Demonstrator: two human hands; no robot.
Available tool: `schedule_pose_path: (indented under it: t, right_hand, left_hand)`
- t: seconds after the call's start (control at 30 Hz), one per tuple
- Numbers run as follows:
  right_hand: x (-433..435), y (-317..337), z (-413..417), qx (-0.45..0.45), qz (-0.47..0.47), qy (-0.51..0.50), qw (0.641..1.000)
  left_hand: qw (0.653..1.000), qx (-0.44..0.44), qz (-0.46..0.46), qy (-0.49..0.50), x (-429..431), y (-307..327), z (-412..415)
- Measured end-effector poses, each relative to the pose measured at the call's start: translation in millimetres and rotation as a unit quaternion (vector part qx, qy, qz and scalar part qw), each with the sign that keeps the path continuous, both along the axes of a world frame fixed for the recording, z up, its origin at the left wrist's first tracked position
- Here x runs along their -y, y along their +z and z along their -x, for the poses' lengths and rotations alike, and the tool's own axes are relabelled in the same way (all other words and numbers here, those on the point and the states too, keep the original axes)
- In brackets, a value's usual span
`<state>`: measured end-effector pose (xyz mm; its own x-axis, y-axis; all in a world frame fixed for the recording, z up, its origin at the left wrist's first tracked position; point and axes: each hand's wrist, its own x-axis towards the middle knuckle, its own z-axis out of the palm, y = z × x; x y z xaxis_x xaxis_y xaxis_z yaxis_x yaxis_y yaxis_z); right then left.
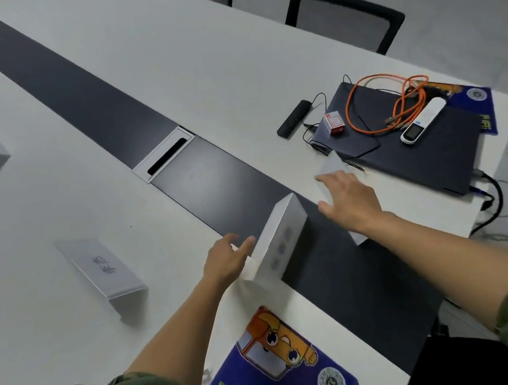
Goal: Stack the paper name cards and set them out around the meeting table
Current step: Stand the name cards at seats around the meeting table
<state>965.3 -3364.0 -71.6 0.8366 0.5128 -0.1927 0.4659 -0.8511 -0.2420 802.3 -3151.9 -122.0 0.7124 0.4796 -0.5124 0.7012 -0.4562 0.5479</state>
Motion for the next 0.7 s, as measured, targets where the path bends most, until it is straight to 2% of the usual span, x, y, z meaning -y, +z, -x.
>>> schedule_pose_path:
  t: [0.13, 0.27, 0.4, 0.7]
  right_hand:
    - [-39, -9, 43, -0.021, 0.008, 0.143, 0.990]
    - [-54, -30, 70, 0.003, 0.091, 0.236, 0.968]
    - [-62, -39, 62, 0.007, 0.068, 0.219, 0.973]
    - [-87, -54, 9, -0.006, 0.033, 0.139, 0.990]
  left_hand:
    - [0.996, -0.062, -0.050, 0.044, -32, -10, 54]
    - [0.986, -0.113, -0.116, 0.028, -39, -25, 83]
    - [0.975, -0.095, -0.196, -0.041, -33, -41, 89]
    - [0.970, -0.104, -0.219, -0.032, -6, -78, 88]
